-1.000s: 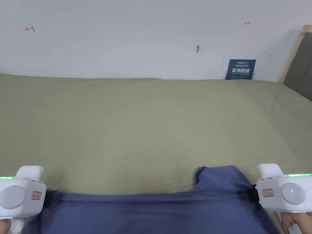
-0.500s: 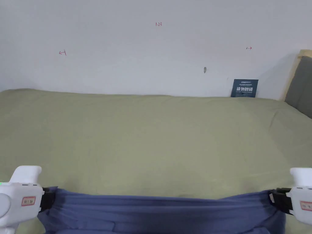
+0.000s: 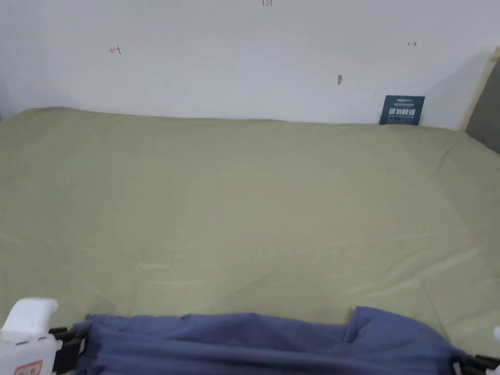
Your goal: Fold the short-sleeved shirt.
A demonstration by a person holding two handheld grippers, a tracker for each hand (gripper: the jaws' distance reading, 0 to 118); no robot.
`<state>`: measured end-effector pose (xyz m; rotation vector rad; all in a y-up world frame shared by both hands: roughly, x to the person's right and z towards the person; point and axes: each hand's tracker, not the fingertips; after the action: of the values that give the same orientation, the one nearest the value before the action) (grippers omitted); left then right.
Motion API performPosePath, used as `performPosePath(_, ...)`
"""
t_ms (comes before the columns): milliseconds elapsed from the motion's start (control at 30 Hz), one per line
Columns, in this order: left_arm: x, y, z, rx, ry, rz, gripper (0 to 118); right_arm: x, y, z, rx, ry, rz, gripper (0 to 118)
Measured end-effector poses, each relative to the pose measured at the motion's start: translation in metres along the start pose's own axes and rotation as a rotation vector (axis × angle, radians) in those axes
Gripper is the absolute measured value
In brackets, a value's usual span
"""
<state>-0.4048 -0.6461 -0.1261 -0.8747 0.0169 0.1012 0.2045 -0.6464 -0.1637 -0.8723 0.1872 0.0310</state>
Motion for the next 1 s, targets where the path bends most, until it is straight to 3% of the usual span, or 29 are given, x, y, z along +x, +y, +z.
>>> performPosePath(67,0.002,-0.007,-0.003,-0.020,-0.002,0.007,3,-0.002,-0.006,-0.007,-0.015,-0.003,0.012,2)
performPosePath(100,0.001,-0.009,-0.005,-0.023,-0.006,0.016,6,-0.002,-0.008,-0.010,-0.018,-0.004,0.011,12)
performPosePath(133,0.000,-0.011,-0.007,-0.026,-0.011,0.022,16,-0.001,-0.009,-0.012,-0.018,-0.006,0.003,38)
performPosePath(167,0.001,-0.011,-0.007,-0.026,-0.017,0.028,50,-0.002,-0.009,-0.012,-0.018,-0.013,-0.008,92)
performPosePath(200,0.000,-0.011,-0.007,-0.032,-0.008,0.037,86,-0.002,-0.009,-0.014,-0.016,-0.023,-0.019,118)
performPosePath(233,-0.001,-0.010,-0.008,-0.037,0.000,0.045,107,-0.004,-0.008,-0.013,-0.006,-0.029,-0.030,113)
performPosePath(267,-0.002,-0.010,-0.006,-0.030,-0.006,0.054,108,-0.010,-0.004,-0.006,0.102,-0.064,-0.062,108)
performPosePath(333,0.003,-0.003,0.006,0.001,0.001,0.079,107,-0.019,0.000,0.000,0.069,-0.043,-0.075,108)
performPosePath(433,0.022,0.012,0.035,0.149,0.040,0.085,104,-0.025,0.014,0.015,0.198,-0.080,-0.069,100)
performPosePath(467,0.031,0.016,0.045,0.199,0.069,0.077,98,-0.031,0.017,0.021,0.246,-0.085,-0.078,76)
performPosePath(500,0.041,0.021,0.057,0.260,0.120,0.059,83,-0.039,0.020,0.029,0.302,-0.099,-0.088,42)
performPosePath(533,0.050,0.024,0.067,0.317,0.137,0.036,54,-0.046,0.029,0.042,0.362,-0.120,-0.092,4)
performPosePath(567,0.055,0.025,0.073,0.346,0.139,0.017,0,-0.053,0.031,0.047,0.402,-0.132,-0.089,0)
performPosePath(733,0.065,0.028,0.091,0.397,0.140,0.004,0,-0.099,0.032,0.072,0.525,-0.199,-0.029,0)
performPosePath(867,0.053,0.026,0.094,0.408,0.139,-0.006,0,-0.122,0.026,0.083,0.568,-0.170,-0.028,0)
performPosePath(1000,0.016,0.029,0.077,0.245,0.036,0.095,0,-0.141,0.022,0.089,0.587,-0.169,-0.029,0)
